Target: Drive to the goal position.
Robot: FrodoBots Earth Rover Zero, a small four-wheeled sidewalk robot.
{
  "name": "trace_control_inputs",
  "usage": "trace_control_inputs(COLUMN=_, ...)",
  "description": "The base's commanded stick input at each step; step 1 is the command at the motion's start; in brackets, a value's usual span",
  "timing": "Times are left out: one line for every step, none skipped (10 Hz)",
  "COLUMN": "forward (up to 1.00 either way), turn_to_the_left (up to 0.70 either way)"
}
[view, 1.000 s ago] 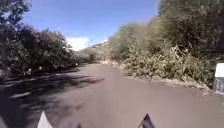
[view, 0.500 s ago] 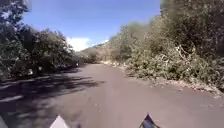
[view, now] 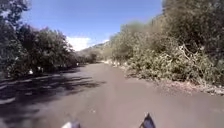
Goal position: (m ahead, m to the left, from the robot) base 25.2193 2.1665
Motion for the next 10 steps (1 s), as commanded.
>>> trace_control_inputs(forward=0.50, turn_to_the_left=0.00)
trace_control_inputs(forward=0.50, turn_to_the_left=0.00)
trace_control_inputs(forward=0.50, turn_to_the_left=0.00)
trace_control_inputs(forward=0.50, turn_to_the_left=0.00)
trace_control_inputs(forward=0.50, turn_to_the_left=0.00)
trace_control_inputs(forward=0.50, turn_to_the_left=0.00)
trace_control_inputs(forward=0.50, turn_to_the_left=0.00)
trace_control_inputs(forward=0.50, turn_to_the_left=0.00)
trace_control_inputs(forward=0.50, turn_to_the_left=0.00)
trace_control_inputs(forward=0.50, turn_to_the_left=0.00)
